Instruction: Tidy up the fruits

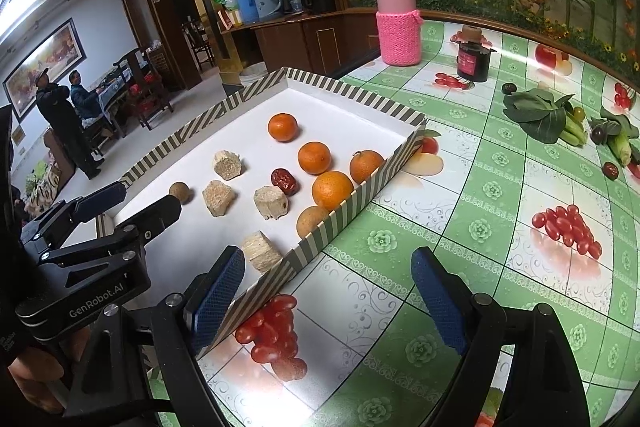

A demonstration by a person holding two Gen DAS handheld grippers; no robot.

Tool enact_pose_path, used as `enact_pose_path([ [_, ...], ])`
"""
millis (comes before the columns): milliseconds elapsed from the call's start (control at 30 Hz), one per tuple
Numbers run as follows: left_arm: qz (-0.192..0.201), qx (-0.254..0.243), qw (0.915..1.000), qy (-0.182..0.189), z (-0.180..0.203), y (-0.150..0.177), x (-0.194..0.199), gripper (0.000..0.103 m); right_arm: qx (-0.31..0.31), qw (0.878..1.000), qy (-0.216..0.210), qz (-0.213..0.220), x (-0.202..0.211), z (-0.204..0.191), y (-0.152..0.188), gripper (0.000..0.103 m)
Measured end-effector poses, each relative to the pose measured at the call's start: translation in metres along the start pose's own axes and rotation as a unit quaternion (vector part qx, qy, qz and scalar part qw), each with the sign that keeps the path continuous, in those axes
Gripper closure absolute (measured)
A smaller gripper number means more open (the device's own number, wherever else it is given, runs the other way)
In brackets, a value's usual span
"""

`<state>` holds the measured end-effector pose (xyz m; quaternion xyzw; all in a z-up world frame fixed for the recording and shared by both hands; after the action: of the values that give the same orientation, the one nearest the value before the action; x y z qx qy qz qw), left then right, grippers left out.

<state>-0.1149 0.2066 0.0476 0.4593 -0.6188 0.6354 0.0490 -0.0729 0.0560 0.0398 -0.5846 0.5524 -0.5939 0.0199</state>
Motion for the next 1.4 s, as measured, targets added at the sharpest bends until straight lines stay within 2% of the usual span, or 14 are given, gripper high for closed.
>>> enact_pose_path([
  [1067,-0.002,0.003,1.0,-0.002,-0.005,-0.004,-0.004,0.025,0.015,1.0,0.001,-0.016,-0.01,-0.008,-0.006,0.016],
  [1300,0.013,-0.002,0.9999,-0.008,-0.001,-0.005,-0.001,0.025,0.012,1.0,-0.001,-0.015,-0.01,-0.005,-0.005,0.016],
  [1400,0.006,-0.002,1.0,0.002,0.004,-0.005,0.0,0.025,0.008,1.0,0.001,-0.011,-0.007,-0.001,-0.006,0.016],
])
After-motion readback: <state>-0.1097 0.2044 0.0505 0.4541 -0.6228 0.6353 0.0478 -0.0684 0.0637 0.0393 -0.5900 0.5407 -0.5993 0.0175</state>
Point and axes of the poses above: each gripper's, at about its wrist camera, not at the fingertips, and x roughly against the way its jaws point, z to its right, y to its underside, the point moved 2 cm from there along -x, roughly the way its jaws point, and after that the axes turned 11 degrees about -y, right-handed, at the moved point
